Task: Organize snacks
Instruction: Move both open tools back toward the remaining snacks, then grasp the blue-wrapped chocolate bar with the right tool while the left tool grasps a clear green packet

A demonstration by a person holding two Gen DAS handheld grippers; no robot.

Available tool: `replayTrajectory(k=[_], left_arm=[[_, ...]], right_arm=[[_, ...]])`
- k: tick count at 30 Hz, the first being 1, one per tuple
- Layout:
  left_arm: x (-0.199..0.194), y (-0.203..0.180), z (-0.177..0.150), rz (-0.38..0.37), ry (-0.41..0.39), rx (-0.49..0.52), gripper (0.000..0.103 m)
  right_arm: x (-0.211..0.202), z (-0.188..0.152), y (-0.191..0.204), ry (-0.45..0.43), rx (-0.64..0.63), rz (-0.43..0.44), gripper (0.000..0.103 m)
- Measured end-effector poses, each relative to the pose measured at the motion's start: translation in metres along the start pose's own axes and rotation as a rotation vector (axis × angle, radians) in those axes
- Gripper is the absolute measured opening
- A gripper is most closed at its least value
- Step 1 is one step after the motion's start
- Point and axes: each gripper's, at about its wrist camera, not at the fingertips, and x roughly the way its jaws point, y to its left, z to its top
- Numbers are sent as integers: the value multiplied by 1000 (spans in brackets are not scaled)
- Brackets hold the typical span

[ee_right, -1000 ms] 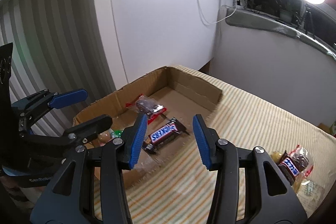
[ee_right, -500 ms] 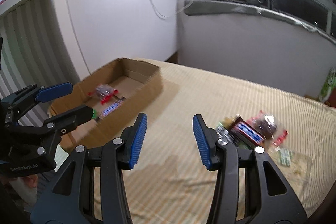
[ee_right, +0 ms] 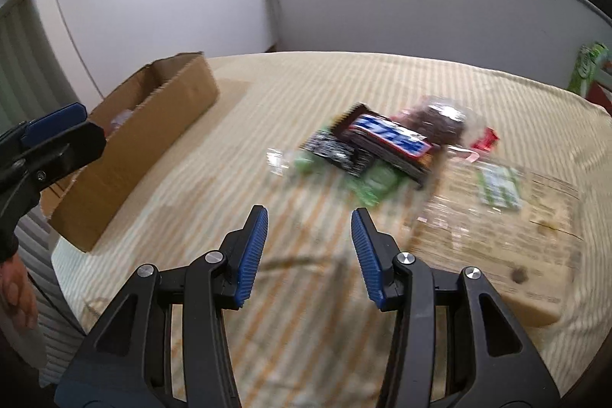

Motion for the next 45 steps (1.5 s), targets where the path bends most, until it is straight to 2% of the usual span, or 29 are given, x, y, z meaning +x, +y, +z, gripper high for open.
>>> replayTrajectory(k=[5, 13, 19, 24, 29, 35, 36, 37, 40, 45], left_arm=[[8, -9, -4, -17, 18, 5, 67], [22, -17, -4, -59, 45, 4, 67], [51, -33, -2, -131, 88, -8, 67], [87, -40, -5, -140, 155, -18, 67], [110, -39, -6, -149, 213, -50, 67], [119, -43, -1, -166, 233, -43, 66], [120, -45, 0, -166, 236, -34, 65], [122, -46, 1, -168, 238, -28, 54], [126, -49, 3, -163, 244, -5, 29], [121, -49, 0, -197, 239, 27, 23]], right_arm=[[-9, -6, -12, -3, 4, -30, 48], [-22, -7, -47, 4, 44, -140, 48], [-12, 22, -34, -9, -87, -122, 48], [7, 48, -40, 19, -135, -62, 48], [30, 54, -39, 75, -189, -53, 48], [42, 56, -43, 83, -199, -42, 48], [42, 56, -43, 85, -199, -40, 47], [43, 56, -42, 88, -203, -39, 44], [41, 54, -39, 91, -225, -46, 40], [39, 56, -37, 105, -253, -32, 38]])
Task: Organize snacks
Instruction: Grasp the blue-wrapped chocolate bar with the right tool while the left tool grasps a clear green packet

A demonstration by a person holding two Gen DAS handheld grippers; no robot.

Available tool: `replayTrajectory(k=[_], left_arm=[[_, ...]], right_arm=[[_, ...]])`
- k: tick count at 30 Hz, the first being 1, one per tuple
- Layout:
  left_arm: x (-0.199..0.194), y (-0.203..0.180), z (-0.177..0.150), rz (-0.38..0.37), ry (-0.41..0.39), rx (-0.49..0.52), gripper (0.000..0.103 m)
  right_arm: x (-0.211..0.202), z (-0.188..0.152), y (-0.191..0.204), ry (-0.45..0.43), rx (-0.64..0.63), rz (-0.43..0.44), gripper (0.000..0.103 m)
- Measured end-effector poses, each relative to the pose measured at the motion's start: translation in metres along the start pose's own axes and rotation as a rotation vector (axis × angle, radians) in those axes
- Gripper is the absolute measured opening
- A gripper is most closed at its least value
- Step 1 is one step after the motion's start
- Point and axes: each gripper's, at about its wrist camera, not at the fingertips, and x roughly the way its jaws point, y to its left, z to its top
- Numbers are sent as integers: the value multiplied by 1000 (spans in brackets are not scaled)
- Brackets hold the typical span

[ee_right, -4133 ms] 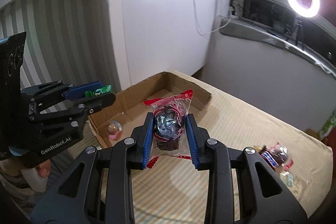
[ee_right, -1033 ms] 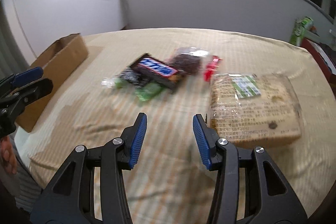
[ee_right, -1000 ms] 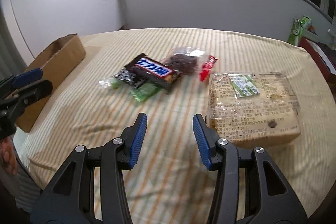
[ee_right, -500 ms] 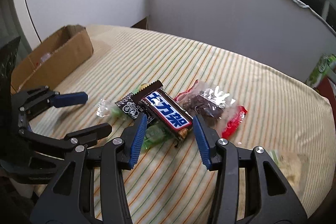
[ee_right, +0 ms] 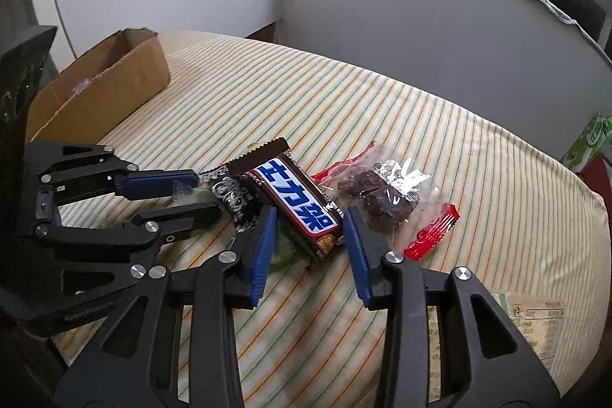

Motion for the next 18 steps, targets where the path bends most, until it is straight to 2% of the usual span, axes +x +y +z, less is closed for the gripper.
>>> replayTrajectory(k=[5, 8, 14, 18], left_arm=[[-6, -1, 0, -23, 0, -1, 22], [-18, 4, -1, -23, -17, -15, 22], [-47, 10, -6, -8, -68, -31, 22], [-68, 9, -6, 12, -115, -25, 22]], right_arm=[[10, 8, 7, 13, -111, -15, 39], [16, 11, 5, 30, -119, -15, 39], [10, 8, 0, 14, -37, 1, 34], [-5, -2, 2, -39, 36, -5, 33]])
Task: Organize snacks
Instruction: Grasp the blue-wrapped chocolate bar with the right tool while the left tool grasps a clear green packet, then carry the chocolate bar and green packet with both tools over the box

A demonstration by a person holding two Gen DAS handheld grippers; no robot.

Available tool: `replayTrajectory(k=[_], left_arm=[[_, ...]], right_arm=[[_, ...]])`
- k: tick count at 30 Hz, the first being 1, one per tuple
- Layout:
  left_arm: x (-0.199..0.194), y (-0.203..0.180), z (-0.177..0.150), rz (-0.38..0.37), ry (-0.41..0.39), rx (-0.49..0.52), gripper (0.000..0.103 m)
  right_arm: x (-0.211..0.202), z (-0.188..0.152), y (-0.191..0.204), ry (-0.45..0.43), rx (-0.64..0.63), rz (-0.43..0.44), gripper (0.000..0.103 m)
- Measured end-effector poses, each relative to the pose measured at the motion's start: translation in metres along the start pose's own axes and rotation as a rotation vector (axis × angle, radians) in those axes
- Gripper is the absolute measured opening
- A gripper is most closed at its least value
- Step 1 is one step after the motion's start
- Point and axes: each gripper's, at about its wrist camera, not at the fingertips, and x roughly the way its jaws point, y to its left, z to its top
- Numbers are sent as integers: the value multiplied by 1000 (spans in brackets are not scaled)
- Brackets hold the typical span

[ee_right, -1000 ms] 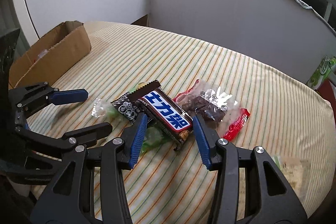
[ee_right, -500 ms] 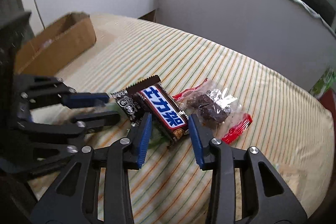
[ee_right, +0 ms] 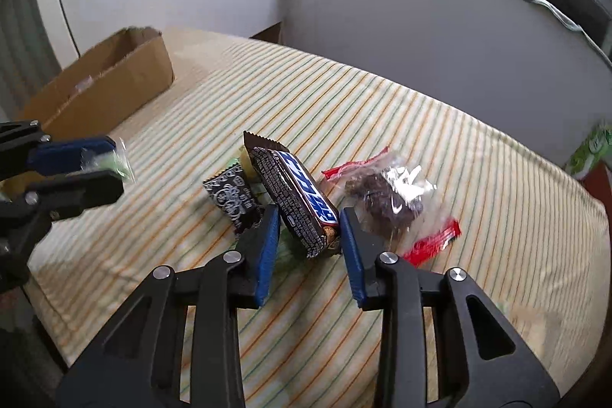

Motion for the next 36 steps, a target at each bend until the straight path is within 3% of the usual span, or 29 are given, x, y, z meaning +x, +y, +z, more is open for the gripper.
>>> replayTrajectory(k=[13, 21, 36], left_arm=[[-56, -6, 7, 21, -131, 34, 22], [-95, -5, 2, 31, -206, 34, 22], [-143, 33, -19, 83, -282, -24, 22]], right_arm=[[-89, -23, 9, -180, 188, -66, 33], [-136, -14, 37, -255, 171, -83, 33], [-139, 3, 109, -258, 86, -45, 33]])
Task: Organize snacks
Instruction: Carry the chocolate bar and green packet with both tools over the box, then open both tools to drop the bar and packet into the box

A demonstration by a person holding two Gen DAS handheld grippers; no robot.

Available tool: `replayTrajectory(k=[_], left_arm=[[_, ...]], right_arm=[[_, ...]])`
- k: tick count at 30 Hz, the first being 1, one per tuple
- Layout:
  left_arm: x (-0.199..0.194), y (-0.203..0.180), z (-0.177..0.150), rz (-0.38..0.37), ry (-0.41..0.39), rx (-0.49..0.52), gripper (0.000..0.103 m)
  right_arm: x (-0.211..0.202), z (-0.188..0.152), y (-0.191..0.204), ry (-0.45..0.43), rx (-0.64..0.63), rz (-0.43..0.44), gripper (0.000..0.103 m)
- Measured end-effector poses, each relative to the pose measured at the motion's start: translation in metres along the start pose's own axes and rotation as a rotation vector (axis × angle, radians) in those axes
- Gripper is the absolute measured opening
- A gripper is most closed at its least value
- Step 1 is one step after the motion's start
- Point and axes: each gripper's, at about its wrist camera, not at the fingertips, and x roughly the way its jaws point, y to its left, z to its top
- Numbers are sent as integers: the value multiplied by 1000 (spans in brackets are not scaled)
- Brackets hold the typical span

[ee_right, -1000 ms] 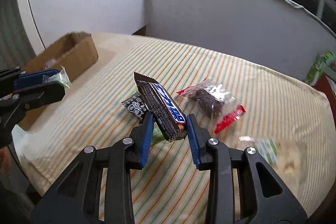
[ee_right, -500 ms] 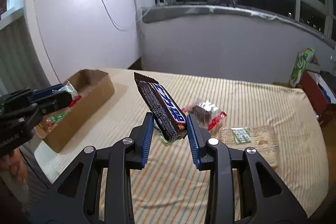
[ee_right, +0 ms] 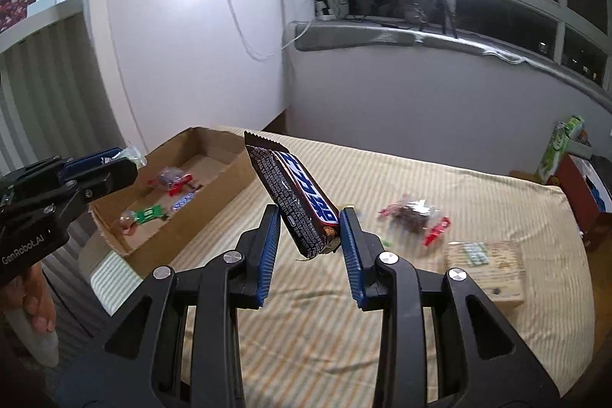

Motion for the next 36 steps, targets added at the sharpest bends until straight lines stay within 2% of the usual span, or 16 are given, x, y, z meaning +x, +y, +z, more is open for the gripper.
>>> replayTrajectory(k=[21, 36], left_arm=[[-13, 92, -29, 158, 18, -127, 22], [7, 120, -38, 193, 63, -167, 22]], right_arm=[[70, 21, 118, 54, -152, 189, 33], [113, 29, 146, 83, -187, 253, 33]])
